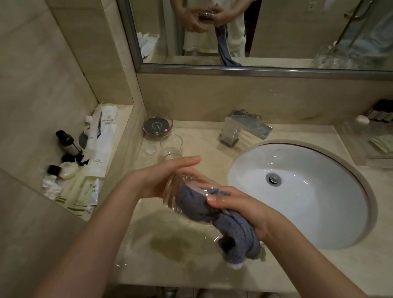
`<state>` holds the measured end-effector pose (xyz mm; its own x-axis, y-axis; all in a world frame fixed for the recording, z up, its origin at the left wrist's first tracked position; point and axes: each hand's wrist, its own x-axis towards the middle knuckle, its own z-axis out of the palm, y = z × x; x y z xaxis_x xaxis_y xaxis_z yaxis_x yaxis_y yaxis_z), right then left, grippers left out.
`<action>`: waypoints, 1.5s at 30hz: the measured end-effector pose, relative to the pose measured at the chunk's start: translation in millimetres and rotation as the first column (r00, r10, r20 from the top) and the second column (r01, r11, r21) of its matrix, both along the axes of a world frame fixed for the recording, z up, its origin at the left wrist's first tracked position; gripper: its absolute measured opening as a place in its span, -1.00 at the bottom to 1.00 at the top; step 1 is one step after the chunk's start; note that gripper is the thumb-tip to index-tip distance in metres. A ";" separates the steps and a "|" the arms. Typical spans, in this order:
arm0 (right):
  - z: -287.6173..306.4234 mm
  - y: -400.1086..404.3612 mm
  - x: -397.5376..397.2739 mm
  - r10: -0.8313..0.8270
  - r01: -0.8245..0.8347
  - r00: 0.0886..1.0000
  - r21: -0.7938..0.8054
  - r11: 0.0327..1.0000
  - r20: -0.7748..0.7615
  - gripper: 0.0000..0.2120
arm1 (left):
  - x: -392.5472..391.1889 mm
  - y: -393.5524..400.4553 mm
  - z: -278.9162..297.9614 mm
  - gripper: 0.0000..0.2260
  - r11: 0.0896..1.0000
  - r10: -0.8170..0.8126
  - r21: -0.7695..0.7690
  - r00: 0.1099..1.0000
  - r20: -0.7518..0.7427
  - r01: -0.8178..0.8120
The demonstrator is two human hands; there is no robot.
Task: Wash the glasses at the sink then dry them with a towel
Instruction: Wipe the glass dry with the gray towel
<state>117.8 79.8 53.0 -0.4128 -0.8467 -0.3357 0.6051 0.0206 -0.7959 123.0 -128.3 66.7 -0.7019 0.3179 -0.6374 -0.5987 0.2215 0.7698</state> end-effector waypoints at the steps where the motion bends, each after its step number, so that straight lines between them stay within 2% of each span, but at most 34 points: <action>1: -1.5 -0.8 1.1 0.055 -0.055 0.998 -0.010 0.998 -0.008 -0.32 | 0.3 -1.6 1.6 -0.20 0.992 -0.129 0.009 0.989 0.073 0.129; 2: -0.4 -2.0 2.4 0.103 -0.103 0.995 -0.021 0.994 -0.006 -0.44 | 1.5 -0.6 3.5 -0.15 0.966 -0.259 0.030 0.958 0.125 0.257; 4: -0.4 -3.4 4.6 0.144 -0.144 0.989 -0.016 0.990 0.022 -0.64 | 3.2 0.8 2.8 -0.22 0.913 -0.408 0.074 0.902 0.141 0.402; 5: -1.9 -3.3 4.9 0.142 -0.142 0.989 -0.015 0.990 0.031 -0.63 | 4.9 -0.2 -0.3 -0.21 0.908 -0.418 0.079 0.900 0.126 0.410; 7: -6.7 -2.4 3.4 0.119 -0.119 0.993 0.000 0.993 0.025 -0.59 | 9.3 -6.1 -10.3 -0.06 0.929 -0.366 0.093 0.924 0.108 0.358; 9: -12.3 -1.2 0.2 0.071 -0.071 0.997 0.018 0.997 0.011 -0.57 | 15.3 -12.2 -18.3 -0.02 0.954 -0.279 0.130 0.958 0.064 0.269; 12: -14.7 3.6 -3.1 -0.057 0.055 0.996 0.027 0.998 0.069 -0.56 | 28.5 -23.0 -31.3 -0.25 0.979 -0.117 0.165 0.993 -0.012 0.118; 15: -16.0 10.3 1.1 -0.252 0.241 0.955 0.083 0.967 0.156 -0.68 | 45.1 -29.8 -49.4 -0.16 0.990 0.098 0.105 0.993 -0.065 -0.091; 17: -20.5 13.3 3.9 -0.363 0.347 0.908 0.110 0.931 0.208 -0.77 | 55.3 -28.1 -61.5 -0.15 0.948 0.315 0.026 0.932 -0.178 -0.316; 19: -25.8 14.1 4.5 -0.425 0.401 0.881 0.146 0.904 0.210 -0.80 | 60.2 -22.8 -72.5 -0.17 0.869 0.469 -0.019 0.834 -0.289 -0.495; 23: -30.7 13.5 6.8 -0.488 0.461 0.842 0.164 0.872 0.230 -0.80 | 56.7 -15.8 -96.5 -0.22 0.714 0.641 -0.030 0.670 -0.375 -0.700; 27: -31.5 13.3 8.6 -0.521 0.494 0.816 0.166 0.853 0.250 -0.82 | 50.6 -6.7 -107.6 -0.15 0.665 0.608 -0.174 0.662 -0.439 -0.726; 31: -33.9 13.5 9.2 -0.553 0.520 0.795 0.191 0.833 0.249 -0.80 | 39.7 2.6 -121.2 -0.30 0.627 0.572 -0.239 0.647 -0.504 -0.741; 35: -34.8 18.6 9.8 -0.572 0.542 0.772 0.184 0.820 0.276 -0.84 | 30.1 5.2 -132.5 -0.24 0.583 0.511 -0.326 0.648 -0.564 -0.744; 37: -37.5 20.5 10.5 -0.576 0.544 0.769 0.190 0.817 0.277 -0.85 | 28.0 5.5 -135.5 -0.21 0.580 0.447 -0.375 0.668 -0.596 -0.723; 39: -43.1 21.1 9.9 -0.583 0.541 0.769 0.219 0.812 0.263 -0.77 | 26.9 6.0 -137.4 -0.21 0.592 0.377 -0.408 0.686 -0.622 -0.695; 41: -47.9 21.7 9.1 -0.594 0.545 0.766 0.241 0.803 0.248 -0.68 | 26.7 7.2 -137.4 -0.22 0.593 0.366 -0.410 0.685 -0.629 -0.693; 45: -51.4 23.9 8.9 -0.593 0.548 0.766 0.231 0.804 0.249 -0.71 | 25.0 10.4 -139.4 -0.22 0.588 0.367 -0.416 0.687 -0.627 -0.694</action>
